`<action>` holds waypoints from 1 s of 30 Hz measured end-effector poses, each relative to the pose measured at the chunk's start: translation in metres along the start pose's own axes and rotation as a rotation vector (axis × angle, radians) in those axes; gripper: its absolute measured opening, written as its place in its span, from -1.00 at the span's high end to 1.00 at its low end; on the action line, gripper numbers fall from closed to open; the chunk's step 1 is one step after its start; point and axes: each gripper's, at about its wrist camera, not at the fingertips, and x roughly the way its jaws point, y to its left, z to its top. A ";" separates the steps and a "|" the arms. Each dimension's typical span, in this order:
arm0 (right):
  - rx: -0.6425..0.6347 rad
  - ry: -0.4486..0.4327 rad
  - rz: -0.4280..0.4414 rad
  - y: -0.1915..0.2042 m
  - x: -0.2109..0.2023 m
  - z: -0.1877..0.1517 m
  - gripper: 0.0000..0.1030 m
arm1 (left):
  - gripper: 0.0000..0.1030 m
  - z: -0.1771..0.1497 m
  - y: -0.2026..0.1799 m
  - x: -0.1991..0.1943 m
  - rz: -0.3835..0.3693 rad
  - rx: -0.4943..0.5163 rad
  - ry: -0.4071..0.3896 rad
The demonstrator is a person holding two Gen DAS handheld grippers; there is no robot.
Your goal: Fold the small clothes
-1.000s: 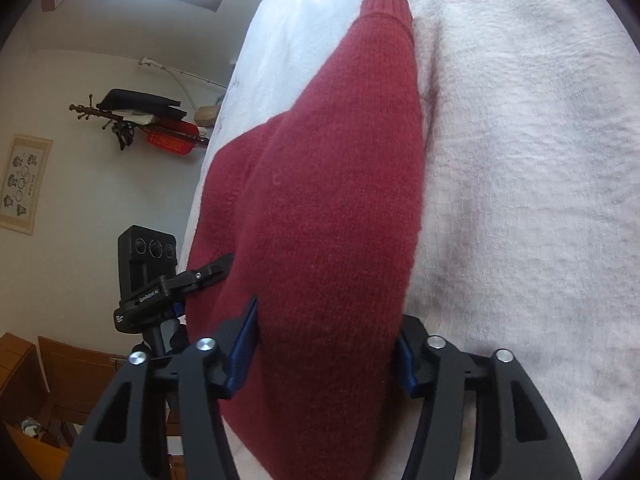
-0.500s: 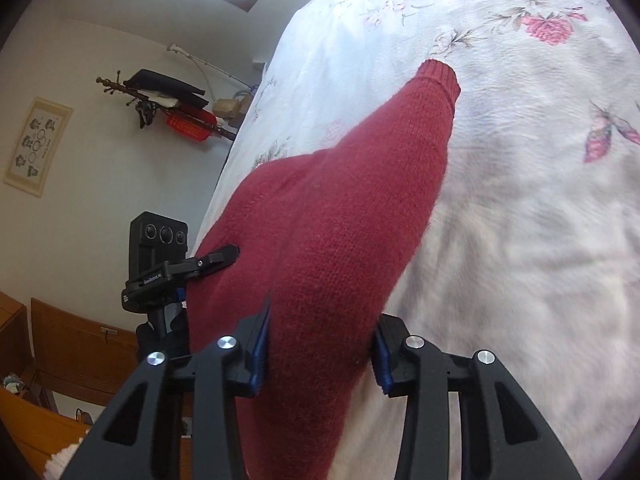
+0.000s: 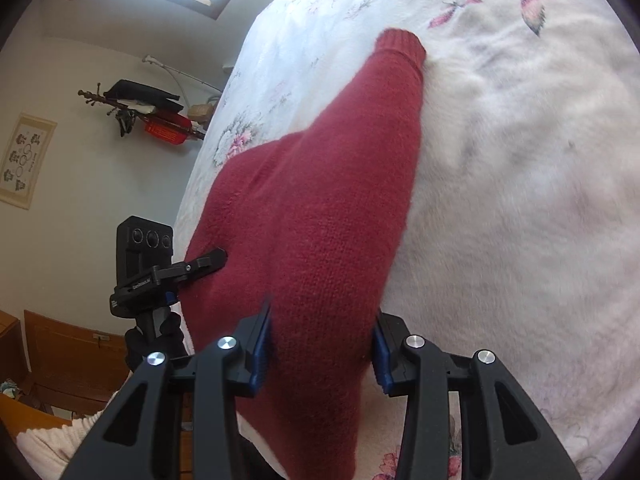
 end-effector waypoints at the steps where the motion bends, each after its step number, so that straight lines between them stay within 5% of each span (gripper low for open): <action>1: 0.011 0.000 -0.010 -0.006 0.004 -0.007 0.19 | 0.34 -0.005 0.009 0.002 0.009 -0.006 0.002; 6: 0.025 -0.022 -0.053 -0.023 0.017 -0.026 0.17 | 0.18 -0.007 0.033 0.012 0.028 -0.034 0.001; 13: 0.096 -0.033 -0.043 -0.028 0.009 -0.036 -0.14 | -0.10 -0.011 0.013 -0.007 0.174 0.005 -0.013; 19: 0.068 -0.035 -0.024 -0.018 -0.011 -0.064 -0.27 | -0.21 -0.048 -0.021 -0.057 0.241 0.087 -0.124; 24: 0.091 -0.005 -0.030 -0.025 -0.003 -0.082 -0.27 | -0.29 -0.079 -0.033 -0.050 0.303 0.134 -0.104; 27: 0.100 0.015 -0.035 -0.029 0.005 -0.090 -0.16 | -0.23 -0.085 -0.023 -0.039 0.325 0.094 -0.076; 30: 0.089 0.014 -0.056 -0.023 0.003 -0.094 0.32 | -0.12 -0.091 -0.013 -0.035 0.386 0.082 -0.070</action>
